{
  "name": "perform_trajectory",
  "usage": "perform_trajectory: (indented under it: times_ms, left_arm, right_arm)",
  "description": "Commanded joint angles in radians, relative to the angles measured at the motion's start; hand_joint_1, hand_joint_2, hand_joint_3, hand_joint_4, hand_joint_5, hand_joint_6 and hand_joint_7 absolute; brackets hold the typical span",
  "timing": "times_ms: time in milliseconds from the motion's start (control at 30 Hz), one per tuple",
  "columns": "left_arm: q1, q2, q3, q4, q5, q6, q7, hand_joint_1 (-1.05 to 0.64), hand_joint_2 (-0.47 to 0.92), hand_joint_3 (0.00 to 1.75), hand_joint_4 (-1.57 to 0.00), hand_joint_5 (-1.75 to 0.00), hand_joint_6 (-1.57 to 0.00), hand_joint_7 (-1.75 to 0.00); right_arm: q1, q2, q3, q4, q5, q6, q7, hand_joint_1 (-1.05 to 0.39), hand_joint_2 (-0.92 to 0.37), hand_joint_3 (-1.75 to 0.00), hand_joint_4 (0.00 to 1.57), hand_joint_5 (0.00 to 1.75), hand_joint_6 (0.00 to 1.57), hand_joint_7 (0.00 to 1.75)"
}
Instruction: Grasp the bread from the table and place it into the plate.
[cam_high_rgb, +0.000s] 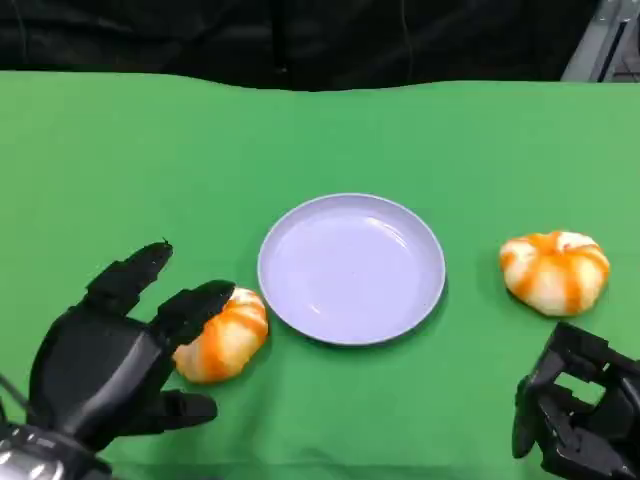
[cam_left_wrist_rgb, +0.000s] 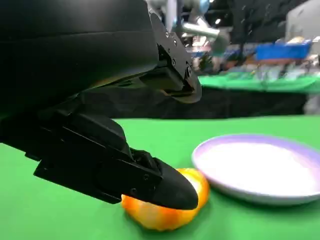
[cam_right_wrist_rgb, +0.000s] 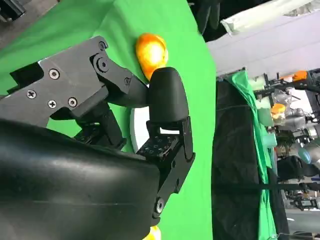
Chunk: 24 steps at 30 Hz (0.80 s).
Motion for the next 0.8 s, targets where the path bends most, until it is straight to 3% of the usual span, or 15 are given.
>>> perform_trajectory:
  times_ms: [33,400,800]
  left_arm:
    - [-0.08,0.022,-0.052,0.152,-0.004,0.028,0.066,-0.96,0.92,0.17,-0.14,-0.02,-0.39,0.0]
    - [-0.218,0.012,-0.154,0.428,-0.065,0.096,0.126,-0.97,0.92,0.23,-0.15,-0.01,-0.37,0.0]
    - [-0.344,-0.017,-0.248,0.675,-0.138,0.078,0.209,-0.96,0.92,0.23,-0.17,-0.01,-0.4,-0.01]
  right_arm:
    - [0.004,-0.007,-0.01,-0.004,-0.002,-0.013,0.004,-0.17,-0.66,-0.99,0.87,1.75,0.75,1.6]
    - [0.011,0.001,-0.006,-0.008,-0.003,-0.023,0.003,-0.15,-0.66,-1.01,0.87,1.75,0.74,1.62]
    - [0.034,0.002,0.0,-0.038,0.001,-0.009,-0.005,-0.16,-0.66,-1.03,0.87,1.75,0.74,1.62]
